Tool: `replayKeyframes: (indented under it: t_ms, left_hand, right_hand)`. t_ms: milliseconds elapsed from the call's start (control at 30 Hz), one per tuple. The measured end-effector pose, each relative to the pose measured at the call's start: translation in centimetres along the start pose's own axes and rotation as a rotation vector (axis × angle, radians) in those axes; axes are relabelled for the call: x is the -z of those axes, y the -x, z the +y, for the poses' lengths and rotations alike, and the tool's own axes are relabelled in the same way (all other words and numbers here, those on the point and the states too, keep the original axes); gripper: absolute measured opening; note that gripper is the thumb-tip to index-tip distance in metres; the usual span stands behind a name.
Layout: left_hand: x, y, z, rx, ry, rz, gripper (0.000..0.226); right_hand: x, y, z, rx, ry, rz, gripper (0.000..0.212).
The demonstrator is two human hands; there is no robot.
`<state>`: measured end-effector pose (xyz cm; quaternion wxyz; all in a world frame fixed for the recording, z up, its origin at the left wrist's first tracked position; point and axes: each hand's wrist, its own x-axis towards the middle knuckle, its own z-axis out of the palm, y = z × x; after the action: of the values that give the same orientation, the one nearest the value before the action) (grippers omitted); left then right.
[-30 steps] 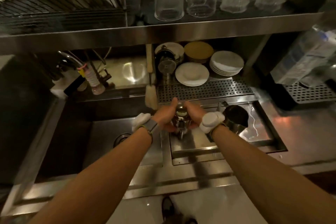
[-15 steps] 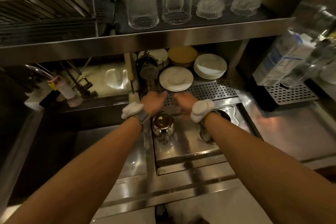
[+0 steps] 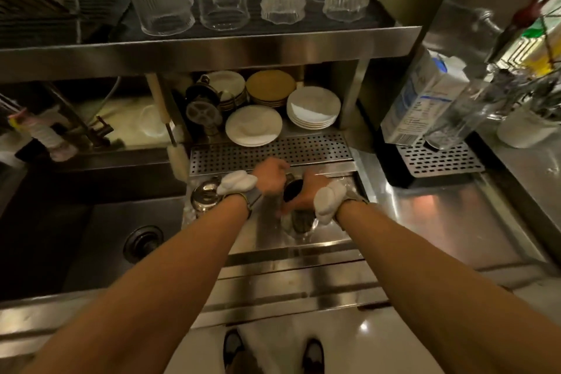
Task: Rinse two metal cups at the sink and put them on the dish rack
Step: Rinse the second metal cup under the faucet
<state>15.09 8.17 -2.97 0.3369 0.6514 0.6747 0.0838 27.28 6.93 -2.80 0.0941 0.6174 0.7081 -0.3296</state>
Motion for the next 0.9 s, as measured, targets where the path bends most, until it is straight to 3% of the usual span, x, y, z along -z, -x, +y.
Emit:
replayKeyframes:
  t_ms: [33, 133, 167, 233, 300, 400, 533, 700, 900]
  left_hand:
    - [-0.2, 0.1, 0.0, 0.01, 0.006, 0.0, 0.036]
    - [0.0, 1.2, -0.2, 0.004, 0.022, 0.01, 0.038]
    - [0.5, 1.7, -0.3, -0.01, 0.022, 0.012, 0.039]
    - [1.6, 2.8, -0.6, -0.043, 0.037, 0.049, 0.048]
    - [3.0, 3.4, -0.8, -0.033, 0.067, 0.135, 0.054]
    - [5.6, 5.0, -0.7, -0.01, 0.073, 0.298, 0.055]
    - [9.6, 7.3, -2.0, 0.077, 0.095, 0.48, 0.043]
    - [15.2, 12.2, -9.4, 0.239, 0.131, 0.528, 0.037]
    - [18.8, 16.7, -19.0, 0.4, 0.161, 0.553, 0.032]
  right_hand:
    - [-0.7, -0.3, 0.0, 0.013, 0.063, -0.013, 0.069]
    - [-0.6, 0.1, 0.1, 0.085, 0.108, 0.05, 0.028]
    - [0.0, 0.5, 0.1, 0.099, 0.084, 0.079, 0.031]
    - [1.7, 1.5, -0.2, 0.113, -0.008, 0.136, 0.063]
    - [3.9, 2.0, -1.3, 0.169, -0.05, 0.195, 0.08]
    - [5.9, 4.0, -4.2, 0.315, -0.017, 0.295, 0.08]
    - [6.8, 5.2, -9.3, 0.469, -0.063, 0.3, 0.062]
    - [3.6, 5.7, -18.6, 0.567, -0.136, 0.271, 0.087]
    - [-3.6, 4.8, -27.8, 0.531, -0.207, 0.232, 0.09]
